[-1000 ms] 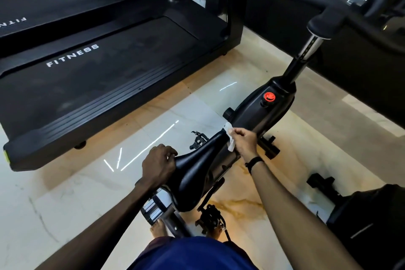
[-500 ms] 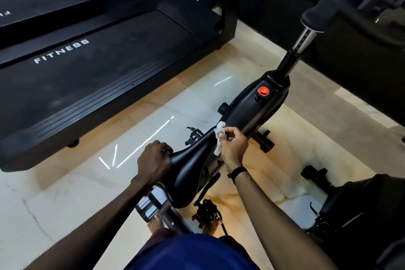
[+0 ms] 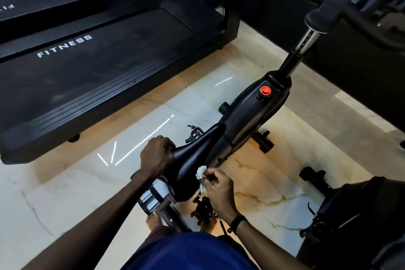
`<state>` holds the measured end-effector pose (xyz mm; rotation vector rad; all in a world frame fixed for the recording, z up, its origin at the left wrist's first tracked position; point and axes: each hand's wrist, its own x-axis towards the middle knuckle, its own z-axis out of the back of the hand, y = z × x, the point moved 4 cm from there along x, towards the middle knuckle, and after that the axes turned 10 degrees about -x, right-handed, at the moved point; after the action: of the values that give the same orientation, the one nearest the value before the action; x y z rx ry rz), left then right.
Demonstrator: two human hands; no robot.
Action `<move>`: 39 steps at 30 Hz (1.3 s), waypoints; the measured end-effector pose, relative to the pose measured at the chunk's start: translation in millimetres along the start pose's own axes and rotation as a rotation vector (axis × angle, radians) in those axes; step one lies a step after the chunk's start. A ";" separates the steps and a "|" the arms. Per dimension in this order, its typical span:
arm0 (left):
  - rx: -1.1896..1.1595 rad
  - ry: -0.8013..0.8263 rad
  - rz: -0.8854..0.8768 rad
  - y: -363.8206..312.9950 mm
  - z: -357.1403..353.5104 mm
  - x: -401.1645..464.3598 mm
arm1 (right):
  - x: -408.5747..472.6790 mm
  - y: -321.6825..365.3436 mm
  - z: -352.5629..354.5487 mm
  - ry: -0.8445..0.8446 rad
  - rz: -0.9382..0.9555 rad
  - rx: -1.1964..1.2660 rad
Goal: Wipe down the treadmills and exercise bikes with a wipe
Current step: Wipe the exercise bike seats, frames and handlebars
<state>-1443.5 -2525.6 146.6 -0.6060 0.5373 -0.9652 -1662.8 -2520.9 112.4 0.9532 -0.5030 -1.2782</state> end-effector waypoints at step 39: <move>-0.033 -0.047 -0.087 1.1 -1.9 -8.1 | 136.2 33.3 57.7 -0.328 0.172 -0.293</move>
<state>-1447.9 -2518.5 145.7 -0.6846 0.4895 -1.0230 -1653.8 -2668.4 146.4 0.4475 -0.6169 -1.3139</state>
